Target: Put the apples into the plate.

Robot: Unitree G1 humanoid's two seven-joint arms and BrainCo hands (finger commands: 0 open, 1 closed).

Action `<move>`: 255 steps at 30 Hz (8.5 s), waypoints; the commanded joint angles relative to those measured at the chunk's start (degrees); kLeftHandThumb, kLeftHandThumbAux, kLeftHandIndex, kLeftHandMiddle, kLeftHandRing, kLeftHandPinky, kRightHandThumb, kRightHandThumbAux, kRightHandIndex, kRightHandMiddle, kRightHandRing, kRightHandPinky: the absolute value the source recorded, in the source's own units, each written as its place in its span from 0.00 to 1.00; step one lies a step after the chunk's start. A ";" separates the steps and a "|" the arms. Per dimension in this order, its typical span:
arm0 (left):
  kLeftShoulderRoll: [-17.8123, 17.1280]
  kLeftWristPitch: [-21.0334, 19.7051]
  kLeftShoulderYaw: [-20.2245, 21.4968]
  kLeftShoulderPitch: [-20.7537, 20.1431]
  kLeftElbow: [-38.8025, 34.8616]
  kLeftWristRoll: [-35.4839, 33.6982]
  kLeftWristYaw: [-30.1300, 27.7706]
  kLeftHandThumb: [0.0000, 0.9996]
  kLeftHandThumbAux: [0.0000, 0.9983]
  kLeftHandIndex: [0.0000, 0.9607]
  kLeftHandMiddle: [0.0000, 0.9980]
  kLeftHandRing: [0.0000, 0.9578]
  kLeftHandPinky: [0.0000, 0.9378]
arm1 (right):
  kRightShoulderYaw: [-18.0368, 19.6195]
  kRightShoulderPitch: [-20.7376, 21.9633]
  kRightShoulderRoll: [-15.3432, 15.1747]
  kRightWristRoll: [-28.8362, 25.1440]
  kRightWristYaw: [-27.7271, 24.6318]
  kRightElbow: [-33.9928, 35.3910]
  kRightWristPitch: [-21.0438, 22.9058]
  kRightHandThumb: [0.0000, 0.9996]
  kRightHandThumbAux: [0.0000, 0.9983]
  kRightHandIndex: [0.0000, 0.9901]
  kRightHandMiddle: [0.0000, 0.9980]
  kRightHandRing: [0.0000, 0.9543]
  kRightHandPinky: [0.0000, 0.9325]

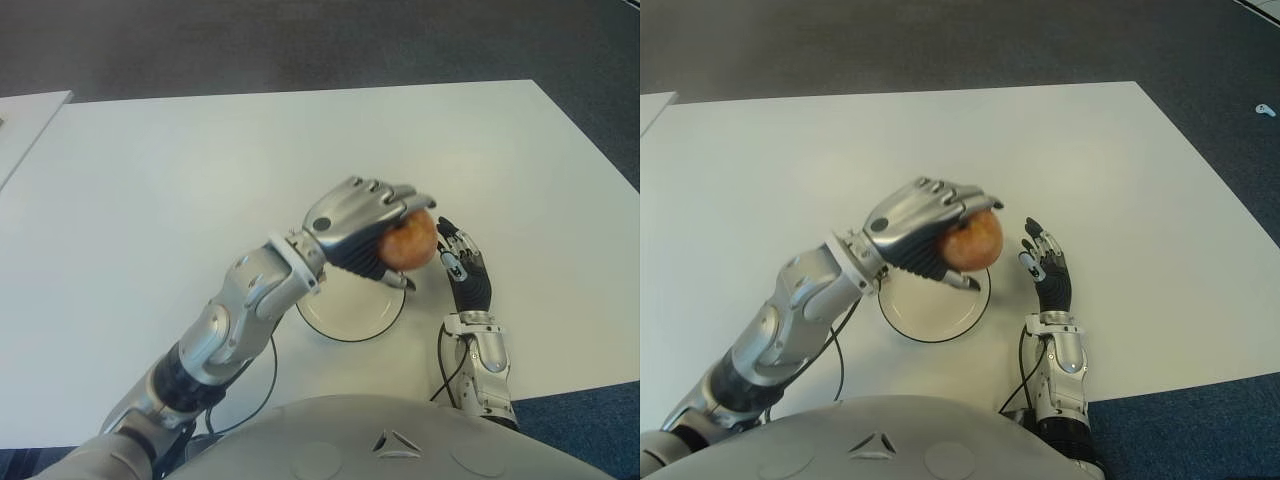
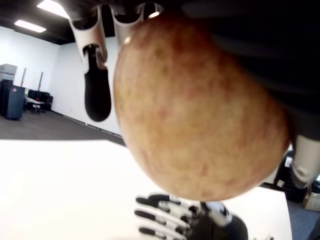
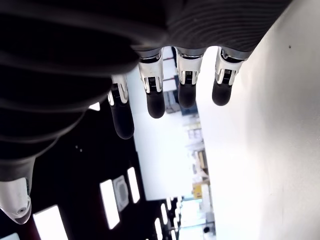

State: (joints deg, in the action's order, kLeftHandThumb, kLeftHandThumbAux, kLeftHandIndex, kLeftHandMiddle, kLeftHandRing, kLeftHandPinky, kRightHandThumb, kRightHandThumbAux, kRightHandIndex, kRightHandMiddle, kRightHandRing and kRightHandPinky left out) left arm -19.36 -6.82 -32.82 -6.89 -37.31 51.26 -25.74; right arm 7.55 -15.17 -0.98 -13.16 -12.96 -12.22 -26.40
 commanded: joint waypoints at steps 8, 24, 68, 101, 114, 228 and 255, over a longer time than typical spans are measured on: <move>-3.11 6.06 -0.16 1.93 2.86 2.87 -1.77 0.86 0.66 0.43 0.53 0.85 0.84 | -0.51 -2.58 1.54 -0.45 0.49 -2.42 3.43 0.25 0.55 0.27 0.13 0.07 0.07; -4.28 14.46 -2.52 4.12 8.99 5.25 -1.19 0.86 0.66 0.43 0.54 0.84 0.86 | -0.26 -3.44 1.67 -0.04 0.97 -0.49 4.00 0.26 0.57 0.27 0.13 0.08 0.09; -9.36 22.80 0.88 8.07 14.20 9.91 3.20 0.73 0.68 0.46 0.83 0.89 0.85 | -0.26 -2.68 1.30 0.83 0.86 -1.88 2.33 0.24 0.55 0.29 0.16 0.09 0.08; -6.01 17.41 1.05 9.33 18.36 10.72 4.82 0.02 0.33 0.00 0.00 0.00 0.00 | -0.14 -2.75 0.93 -0.50 -1.09 -1.83 1.92 0.25 0.57 0.28 0.16 0.09 0.07; -4.98 15.96 1.08 9.30 17.89 10.62 3.24 0.01 0.34 0.00 0.00 0.00 0.00 | 0.37 -2.24 0.23 -0.41 -1.24 -1.96 1.69 0.26 0.56 0.29 0.16 0.09 0.07; 29.58 20.62 18.31 40.35 41.48 -43.91 41.93 0.03 0.46 0.00 0.00 0.00 0.00 | -3.34 -7.27 -4.15 -0.23 -3.56 14.53 13.53 0.20 0.57 0.16 0.06 0.00 0.00; 27.53 29.06 14.82 44.65 40.78 -48.85 39.35 0.05 0.49 0.03 0.01 0.00 0.00 | -6.93 -8.79 -7.27 6.07 -1.42 21.56 20.73 0.17 0.63 0.00 0.00 0.00 0.00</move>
State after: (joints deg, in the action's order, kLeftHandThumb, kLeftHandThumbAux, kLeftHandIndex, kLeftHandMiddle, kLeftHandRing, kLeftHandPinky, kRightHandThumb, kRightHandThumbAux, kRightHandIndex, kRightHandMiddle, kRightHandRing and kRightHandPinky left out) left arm 5.10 23.92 -14.81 34.78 0.81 3.84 14.96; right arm 1.07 -24.00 -8.06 -7.57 -14.59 9.69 -7.16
